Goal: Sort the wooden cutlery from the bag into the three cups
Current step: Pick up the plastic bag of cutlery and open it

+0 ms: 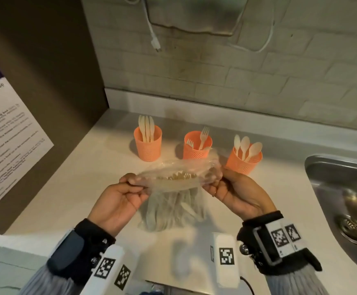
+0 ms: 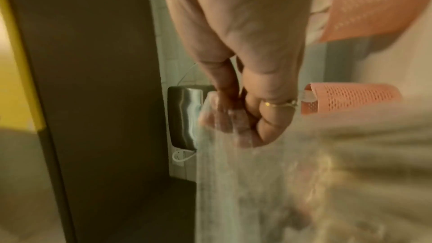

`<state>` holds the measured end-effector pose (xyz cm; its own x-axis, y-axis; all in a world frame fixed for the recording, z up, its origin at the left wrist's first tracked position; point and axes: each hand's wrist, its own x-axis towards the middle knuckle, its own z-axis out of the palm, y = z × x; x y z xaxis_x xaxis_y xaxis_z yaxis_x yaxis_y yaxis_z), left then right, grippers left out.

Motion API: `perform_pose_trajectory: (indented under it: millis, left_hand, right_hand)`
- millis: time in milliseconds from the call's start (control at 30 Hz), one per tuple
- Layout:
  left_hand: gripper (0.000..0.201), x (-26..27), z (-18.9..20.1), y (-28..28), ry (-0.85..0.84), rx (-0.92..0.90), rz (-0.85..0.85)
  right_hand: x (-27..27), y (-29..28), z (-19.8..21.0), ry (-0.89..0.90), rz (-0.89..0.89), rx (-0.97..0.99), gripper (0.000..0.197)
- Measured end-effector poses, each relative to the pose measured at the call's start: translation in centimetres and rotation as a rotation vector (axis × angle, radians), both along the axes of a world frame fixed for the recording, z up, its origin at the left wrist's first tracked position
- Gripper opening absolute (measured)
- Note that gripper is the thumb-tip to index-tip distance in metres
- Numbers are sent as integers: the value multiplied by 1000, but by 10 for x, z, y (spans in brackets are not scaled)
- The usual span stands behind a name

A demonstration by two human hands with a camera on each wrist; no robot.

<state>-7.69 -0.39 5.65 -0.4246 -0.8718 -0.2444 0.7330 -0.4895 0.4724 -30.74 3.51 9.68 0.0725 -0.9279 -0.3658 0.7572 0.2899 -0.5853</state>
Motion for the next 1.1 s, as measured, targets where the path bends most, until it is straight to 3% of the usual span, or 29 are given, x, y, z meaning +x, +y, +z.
perform_pose_trajectory:
  millis: [100,200,267,333,400,433,467,533,600,667,733,767,833,900,1000,1067,1100]
  left_hand:
    - [43,-6,2,0,137,65,3]
    - [35,-1,10,4,33,11,-150]
    - [43,1,10,11,-245,-76,-291]
    - [41,-1,6,23,-732,-262,-393]
    - [22,-2,0,34,-1093,-431,-351]
    - [10,-2,-2,38,-1152,-460,-349]
    - [17,0,-7,39,-1169,-471,-388]
    - [35,2,-12,40,-1158,-418,-465]
    - [41,2,-13,37,-1096,-299,-446]
    - [43,4,-11,29,-908,-148,-398]
    - [36,5,-8,21,-673,-13,-332]
    - [28,4,-4,18,-568,37,-307]
    - [20,1,2,13,-385,116,-245]
    - [30,-4,6,13,-246,171,-156]
    - [20,-5,11,18,-147,190,-19]
    - [11,-2,3,20,-217,49,-74]
    - [19,0,-3,23,-313,-47,-157]
  right_hand:
    - [-3,5,-1,160,164,-52,19]
    - [-7,17,-2,476,268,-73,10]
    - [-7,26,-6,631,305,-27,17]
    - [-6,35,-12,682,345,50,33]
    - [-4,42,-18,558,376,131,41]
    - [-2,44,-22,455,372,170,36]
    - [1,45,-27,363,360,212,27]
    - [8,44,-35,275,318,245,21]
    - [12,44,-39,257,287,236,29]
    - [11,44,-38,328,338,162,31]
    - [10,43,-35,630,423,35,23]
    - [9,42,-36,834,440,-20,29]
    - [11,34,-41,1143,320,-114,31]
    - [15,25,-40,1282,165,-264,17]
    - [13,13,-45,1234,79,-326,21]
    - [11,10,-54,1116,67,-248,23]
    - [10,10,-61,1051,71,-183,22]
